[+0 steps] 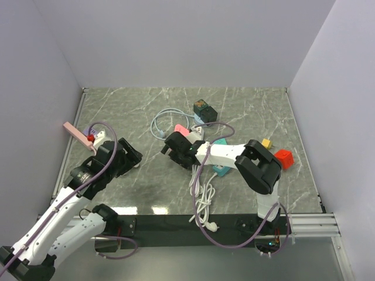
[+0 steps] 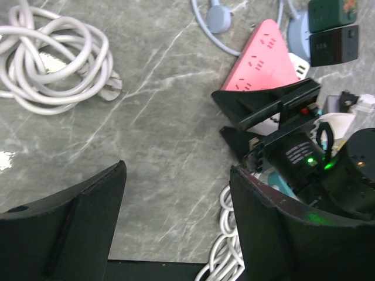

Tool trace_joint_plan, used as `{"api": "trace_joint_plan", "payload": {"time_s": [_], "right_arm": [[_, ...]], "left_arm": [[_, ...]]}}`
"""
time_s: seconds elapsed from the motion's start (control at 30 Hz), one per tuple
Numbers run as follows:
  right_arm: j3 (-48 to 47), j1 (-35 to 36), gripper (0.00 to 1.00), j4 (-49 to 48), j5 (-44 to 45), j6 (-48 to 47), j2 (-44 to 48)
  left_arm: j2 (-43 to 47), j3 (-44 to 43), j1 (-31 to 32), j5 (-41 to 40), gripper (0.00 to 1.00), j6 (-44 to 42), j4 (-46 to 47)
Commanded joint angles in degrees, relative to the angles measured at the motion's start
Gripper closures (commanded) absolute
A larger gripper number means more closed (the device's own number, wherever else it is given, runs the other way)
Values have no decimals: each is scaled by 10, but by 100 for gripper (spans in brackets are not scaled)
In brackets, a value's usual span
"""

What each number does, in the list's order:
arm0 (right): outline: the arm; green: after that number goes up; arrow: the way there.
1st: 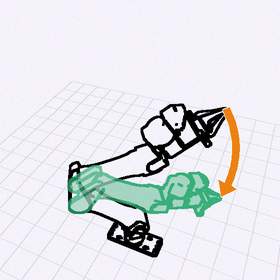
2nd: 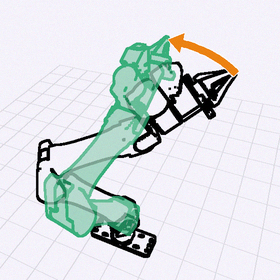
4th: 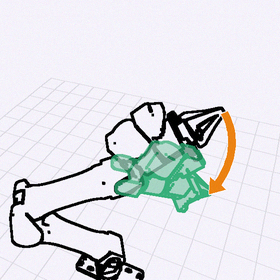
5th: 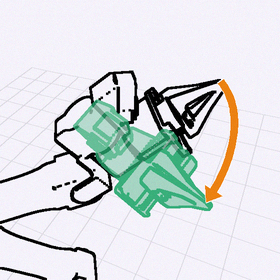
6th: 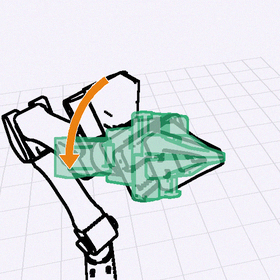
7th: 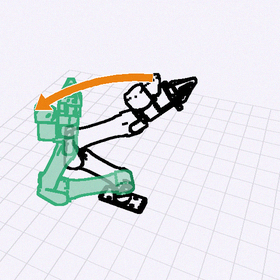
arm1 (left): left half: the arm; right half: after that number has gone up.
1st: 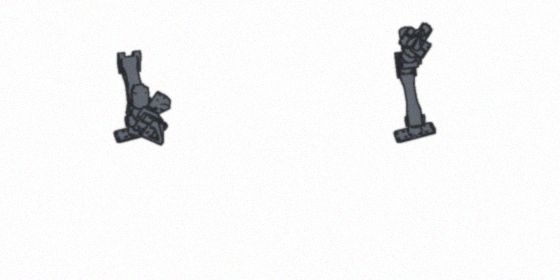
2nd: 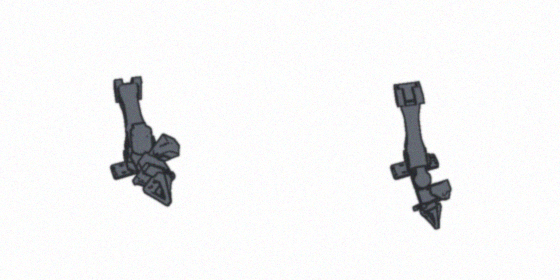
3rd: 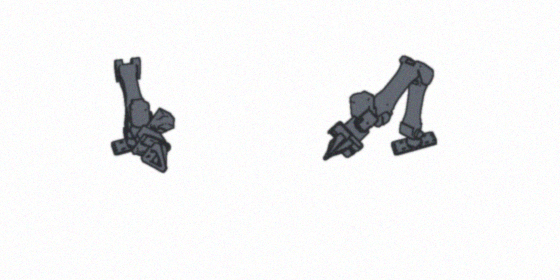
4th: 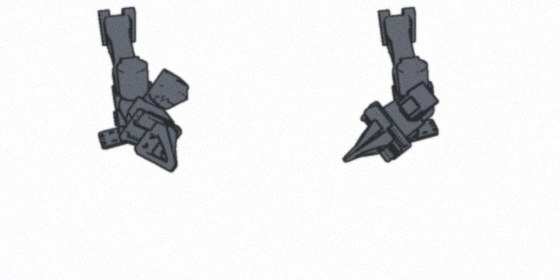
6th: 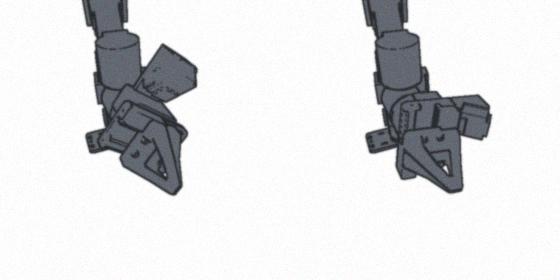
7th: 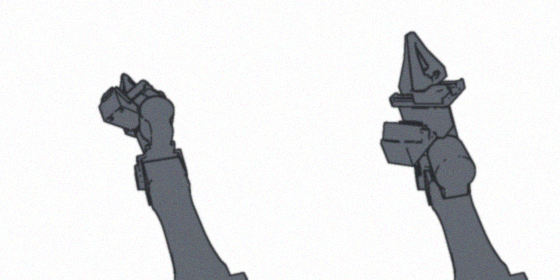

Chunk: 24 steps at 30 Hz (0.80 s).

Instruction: Pull the plug off the socket

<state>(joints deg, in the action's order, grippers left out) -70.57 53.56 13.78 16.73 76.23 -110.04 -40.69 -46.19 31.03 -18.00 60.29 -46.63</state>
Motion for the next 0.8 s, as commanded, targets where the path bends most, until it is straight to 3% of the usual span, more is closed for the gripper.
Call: {"api": "trace_joint_plan", "payload": {"time_s": [0.0,0.4,0.57,0.77], "right_arm": [[-20,3,5,-8,52,41,-14],[-97,-31,5,106,126,167,-75],[-85,-57,14,114,124,173,-72],[-45,-73,27,59,110,109,-48]], "left_arm": [[2,-2,-4,-14,23,-4,-24],[-14,-10,-4,0,24,-19,-30],[-12,-13,-4,-3,24,-24,-30],[-22,-10,-4,8,25,-29,-5]]}}
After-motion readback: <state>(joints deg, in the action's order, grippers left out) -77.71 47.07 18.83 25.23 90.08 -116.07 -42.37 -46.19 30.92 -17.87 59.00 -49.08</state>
